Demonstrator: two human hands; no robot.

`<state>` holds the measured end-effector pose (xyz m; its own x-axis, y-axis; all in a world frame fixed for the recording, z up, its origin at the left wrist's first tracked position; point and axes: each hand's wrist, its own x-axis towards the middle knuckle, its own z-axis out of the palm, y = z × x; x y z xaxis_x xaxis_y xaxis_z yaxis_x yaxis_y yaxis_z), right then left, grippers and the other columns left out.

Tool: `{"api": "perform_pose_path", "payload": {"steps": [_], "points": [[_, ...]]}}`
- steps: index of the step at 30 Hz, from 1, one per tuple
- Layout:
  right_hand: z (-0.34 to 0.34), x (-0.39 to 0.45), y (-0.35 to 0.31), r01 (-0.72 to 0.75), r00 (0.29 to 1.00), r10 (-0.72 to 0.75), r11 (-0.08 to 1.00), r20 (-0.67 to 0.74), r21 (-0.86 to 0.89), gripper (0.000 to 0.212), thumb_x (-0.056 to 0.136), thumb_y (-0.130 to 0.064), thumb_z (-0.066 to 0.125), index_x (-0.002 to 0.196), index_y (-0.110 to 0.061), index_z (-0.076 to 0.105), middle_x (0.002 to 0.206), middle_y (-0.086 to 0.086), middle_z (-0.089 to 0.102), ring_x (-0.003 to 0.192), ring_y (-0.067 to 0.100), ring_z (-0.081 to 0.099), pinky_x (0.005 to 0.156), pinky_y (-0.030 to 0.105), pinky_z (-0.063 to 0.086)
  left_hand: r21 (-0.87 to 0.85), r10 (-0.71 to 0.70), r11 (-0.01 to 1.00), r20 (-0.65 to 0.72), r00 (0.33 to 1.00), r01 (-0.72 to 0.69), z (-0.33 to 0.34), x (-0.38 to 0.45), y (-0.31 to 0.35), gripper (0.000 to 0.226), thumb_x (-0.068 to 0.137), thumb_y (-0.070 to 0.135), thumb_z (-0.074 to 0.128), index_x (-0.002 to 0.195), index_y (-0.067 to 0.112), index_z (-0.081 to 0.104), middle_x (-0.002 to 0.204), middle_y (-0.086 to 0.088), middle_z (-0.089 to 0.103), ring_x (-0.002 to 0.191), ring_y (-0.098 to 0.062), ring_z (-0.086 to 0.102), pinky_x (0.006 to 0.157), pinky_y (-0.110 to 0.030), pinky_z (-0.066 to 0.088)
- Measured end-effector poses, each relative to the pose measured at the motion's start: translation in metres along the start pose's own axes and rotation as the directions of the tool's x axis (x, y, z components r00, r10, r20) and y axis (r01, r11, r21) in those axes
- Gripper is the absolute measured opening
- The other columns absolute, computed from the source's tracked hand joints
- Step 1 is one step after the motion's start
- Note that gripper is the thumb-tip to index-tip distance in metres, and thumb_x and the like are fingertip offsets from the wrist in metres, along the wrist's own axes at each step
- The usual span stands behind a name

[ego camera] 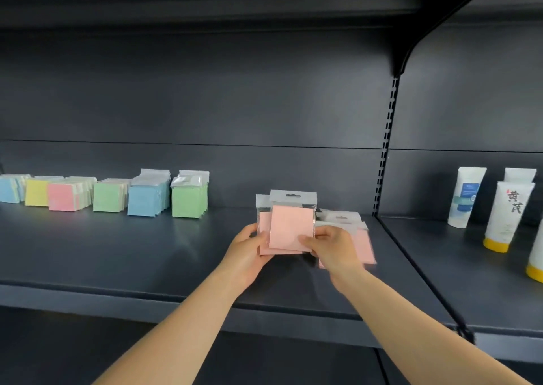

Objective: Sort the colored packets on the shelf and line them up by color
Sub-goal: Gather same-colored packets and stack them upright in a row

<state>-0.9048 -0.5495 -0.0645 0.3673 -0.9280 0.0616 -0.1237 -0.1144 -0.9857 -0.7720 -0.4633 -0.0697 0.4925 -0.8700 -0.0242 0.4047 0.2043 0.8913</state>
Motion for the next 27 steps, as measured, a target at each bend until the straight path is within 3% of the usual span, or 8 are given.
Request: {"api": "perform_pose_path", "payload": {"steps": [3, 8, 10, 12, 14, 16, 20, 27], "points": [[0.036, 0.011, -0.004, 0.001, 1.000, -0.002, 1.000, -0.014, -0.027, 0.018, 0.081, -0.016, 0.071, 0.095, -0.009, 0.064, 0.092, 0.004, 0.067, 0.077, 0.015, 0.058, 0.065, 0.023, 0.044, 0.074, 0.012, 0.997, 0.077, 0.997, -0.017, -0.024, 0.015, 0.021, 0.027, 0.098, 0.009, 0.045, 0.124, 0.008, 0.053, 0.119, -0.010, 0.065, 0.108, -0.023, 0.062, 0.085, -0.033, 0.051], [0.098, 0.027, -0.016, 0.005, 1.000, -0.006, 1.000, -0.028, -0.018, 0.027, 0.082, -0.007, 0.069, 0.102, -0.015, 0.054, 0.090, -0.004, 0.061, 0.087, 0.012, 0.060, 0.073, 0.021, 0.048, 0.269, 0.083, 0.958, 0.072, 0.994, -0.099, -0.066, 0.052, 0.041, 0.030, 0.098, 0.003, 0.042, 0.125, 0.010, 0.051, 0.114, -0.002, 0.064, 0.106, -0.017, 0.060, 0.093, -0.032, 0.048], [0.122, 0.034, -0.016, 0.032, 0.999, -0.032, 0.999, -0.032, -0.003, 0.031, 0.083, -0.001, 0.064, 0.108, -0.013, 0.053, 0.087, -0.006, 0.062, 0.083, 0.009, 0.061, 0.066, 0.018, 0.047, 0.418, 0.123, 0.899, 0.050, 0.991, -0.133, -0.082, 0.066, 0.047, 0.028, 0.097, 0.005, 0.042, 0.122, 0.015, 0.053, 0.115, 0.001, 0.063, 0.105, -0.014, 0.058, 0.092, -0.028, 0.046], [0.145, 0.040, -0.012, 0.069, 0.996, -0.071, 0.997, -0.055, -0.035, 0.037, 0.082, 0.004, 0.059, 0.115, -0.012, 0.054, 0.090, -0.005, 0.064, 0.085, 0.011, 0.061, 0.066, 0.017, 0.046, 0.578, 0.201, 0.794, 0.040, 0.979, -0.186, -0.095, 0.081, 0.051, 0.027, 0.096, 0.007, 0.042, 0.113, 0.023, 0.054, 0.113, 0.005, 0.061, 0.098, -0.007, 0.056, 0.079, -0.019, 0.044], [0.166, 0.048, -0.008, 0.093, 0.990, -0.100, 0.993, -0.103, -0.068, 0.042, 0.081, 0.006, 0.054, 0.118, -0.014, 0.055, 0.095, -0.005, 0.064, 0.089, 0.011, 0.060, 0.066, 0.013, 0.044, 0.673, 0.273, 0.704, 0.041, 0.961, -0.229, -0.107, 0.097, 0.049, 0.034, 0.093, 0.007, 0.042, 0.119, 0.024, 0.055, 0.115, 0.003, 0.058, 0.098, -0.009, 0.055, 0.079, -0.020, 0.042], [0.181, 0.057, -0.005, 0.112, 0.980, -0.127, 0.989, -0.151, -0.101, 0.044, 0.083, 0.007, 0.050, 0.120, -0.017, 0.054, 0.096, -0.010, 0.062, 0.090, 0.009, 0.059, 0.067, 0.010, 0.041, 0.699, 0.319, 0.670, 0.031, 0.947, -0.249, -0.117, 0.114, 0.043, 0.036, 0.092, 0.007, 0.045, 0.123, 0.021, 0.057, 0.115, 0.000, 0.060, 0.103, -0.013, 0.057, 0.087, -0.025, 0.044], [0.193, 0.081, -0.005, 0.133, 0.968, -0.167, 0.974, -0.185, -0.186, 0.044, 0.089, 0.005, 0.044, 0.124, -0.020, 0.053, 0.100, -0.010, 0.060, 0.093, 0.007, 0.056, 0.077, 0.014, 0.039, 0.647, 0.364, 0.714, -0.016, 0.931, -0.268, -0.123, 0.147, 0.035, 0.035, 0.089, 0.005, 0.051, 0.119, 0.018, 0.062, 0.109, 0.000, 0.066, 0.103, -0.018, 0.061, 0.090, -0.029, 0.048], [0.204, 0.134, 0.000, 0.123, 0.961, -0.180, 0.958, -0.211, -0.258, 0.035, 0.095, -0.003, 0.040, 0.118, -0.018, 0.061, 0.095, -0.009, 0.061, 0.089, 0.008, 0.058, 0.066, 0.006, 0.039, 0.629, 0.374, 0.742, -0.102, 0.922, -0.232, -0.121, 0.201, 0.029, 0.038, 0.088, 0.005, 0.051, 0.122, 0.016, 0.063, 0.112, -0.001, 0.067, 0.103, -0.018, 0.061, 0.094, -0.033, 0.048]]}}
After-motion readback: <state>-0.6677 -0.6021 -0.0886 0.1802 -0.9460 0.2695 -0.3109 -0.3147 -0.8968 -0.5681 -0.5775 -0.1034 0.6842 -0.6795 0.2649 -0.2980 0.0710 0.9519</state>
